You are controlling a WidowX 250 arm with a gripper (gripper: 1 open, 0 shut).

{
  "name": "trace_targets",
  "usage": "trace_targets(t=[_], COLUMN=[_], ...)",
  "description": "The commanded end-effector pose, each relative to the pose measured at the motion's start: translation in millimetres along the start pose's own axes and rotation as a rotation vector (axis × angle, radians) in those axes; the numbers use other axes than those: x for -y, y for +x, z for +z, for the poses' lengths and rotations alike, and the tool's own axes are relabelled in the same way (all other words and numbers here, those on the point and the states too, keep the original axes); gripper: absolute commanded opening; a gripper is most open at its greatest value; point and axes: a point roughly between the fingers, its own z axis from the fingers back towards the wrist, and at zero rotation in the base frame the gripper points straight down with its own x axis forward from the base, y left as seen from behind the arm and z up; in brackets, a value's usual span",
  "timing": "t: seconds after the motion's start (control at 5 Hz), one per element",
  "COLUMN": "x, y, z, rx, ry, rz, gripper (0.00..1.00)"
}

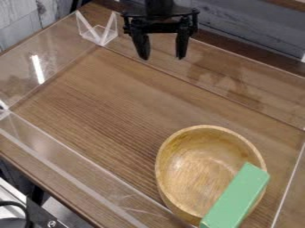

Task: Put the green block in the brown bowl

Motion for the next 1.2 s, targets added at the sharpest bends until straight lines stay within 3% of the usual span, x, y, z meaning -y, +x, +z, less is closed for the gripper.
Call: trace_targets(t=[0.0, 1.0], x=[6, 11], y=[13.4, 26.4], z=[17.9, 17.4], rx=[0.077, 0.101], ry=[-0.029, -0.091], rz=[0.013, 0.05], gripper=[1.0, 1.0])
